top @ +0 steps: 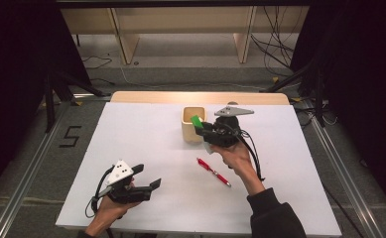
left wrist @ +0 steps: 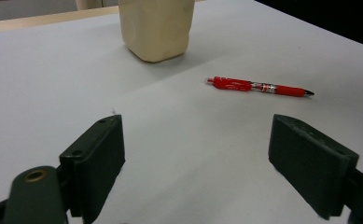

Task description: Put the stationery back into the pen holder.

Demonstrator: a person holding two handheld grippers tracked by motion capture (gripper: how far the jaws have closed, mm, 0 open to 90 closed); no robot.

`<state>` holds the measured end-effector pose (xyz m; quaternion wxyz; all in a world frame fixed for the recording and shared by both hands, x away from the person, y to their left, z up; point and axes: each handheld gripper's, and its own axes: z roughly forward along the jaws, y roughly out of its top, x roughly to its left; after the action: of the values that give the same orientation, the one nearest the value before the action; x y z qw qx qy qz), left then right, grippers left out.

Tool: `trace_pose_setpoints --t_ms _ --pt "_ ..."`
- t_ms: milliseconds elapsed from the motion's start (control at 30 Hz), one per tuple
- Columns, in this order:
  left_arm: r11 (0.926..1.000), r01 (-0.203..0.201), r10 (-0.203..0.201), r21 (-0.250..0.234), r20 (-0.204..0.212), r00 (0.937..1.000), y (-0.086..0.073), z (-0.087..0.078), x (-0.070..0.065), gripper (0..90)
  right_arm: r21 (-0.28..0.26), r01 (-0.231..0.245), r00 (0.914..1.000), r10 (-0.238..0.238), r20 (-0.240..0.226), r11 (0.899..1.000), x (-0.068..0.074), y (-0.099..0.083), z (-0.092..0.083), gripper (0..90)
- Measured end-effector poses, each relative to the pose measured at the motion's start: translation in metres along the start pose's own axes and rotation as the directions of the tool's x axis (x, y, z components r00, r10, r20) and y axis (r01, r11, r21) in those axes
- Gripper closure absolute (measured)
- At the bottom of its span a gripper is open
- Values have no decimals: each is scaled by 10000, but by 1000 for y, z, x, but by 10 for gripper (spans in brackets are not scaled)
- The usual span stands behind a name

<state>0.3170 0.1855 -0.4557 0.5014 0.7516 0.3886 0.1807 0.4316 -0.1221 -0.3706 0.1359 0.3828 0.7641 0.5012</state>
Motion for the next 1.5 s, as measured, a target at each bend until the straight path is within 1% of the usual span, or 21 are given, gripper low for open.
trace_pose_setpoints --t_ms 133,267,467,533,667,900,1133,1300,1500 --pt "10000 -22 22 8 17 10000 0 0 0 179 -148 -105 9999 106 78 9998 -3 9 2 673" --pt "10000 -25 25 8 14 10000 0 0 -1 180 -191 -82 9998 85 159 9998 -4 15 5 673" --pt "10000 -20 20 -5 16 10000 0 0 -1 180 -269 -154 9995 161 256 9995 -6 25 12 673" --pt "10000 -74 74 41 23 10000 0 0 -1 180 -334 -171 9995 180 267 9993 -7 29 14 673" --pt "10000 -15 15 -5 26 10000 0 0 -1 180 -471 -264 9990 280 342 9985 -10 38 17 673" --pt "10000 -15 16 -35 47 10000 0 0 -1 180 -573 -239 9980 272 577 9981 -14 51 25 672" --pt "10000 -49 49 -33 82 10000 1 0 -1 179 -611 -298 9967 343 738 9977 -16 60 36 672" --pt "10000 -42 43 -53 93 9999 1 -1 -1 180 -622 -225 9959 278 861 9978 -17 66 43 673" --pt "9999 -85 86 -73 123 9999 1 -1 -2 180 -550 -287 9941 342 1029 9981 -22 68 54 672"
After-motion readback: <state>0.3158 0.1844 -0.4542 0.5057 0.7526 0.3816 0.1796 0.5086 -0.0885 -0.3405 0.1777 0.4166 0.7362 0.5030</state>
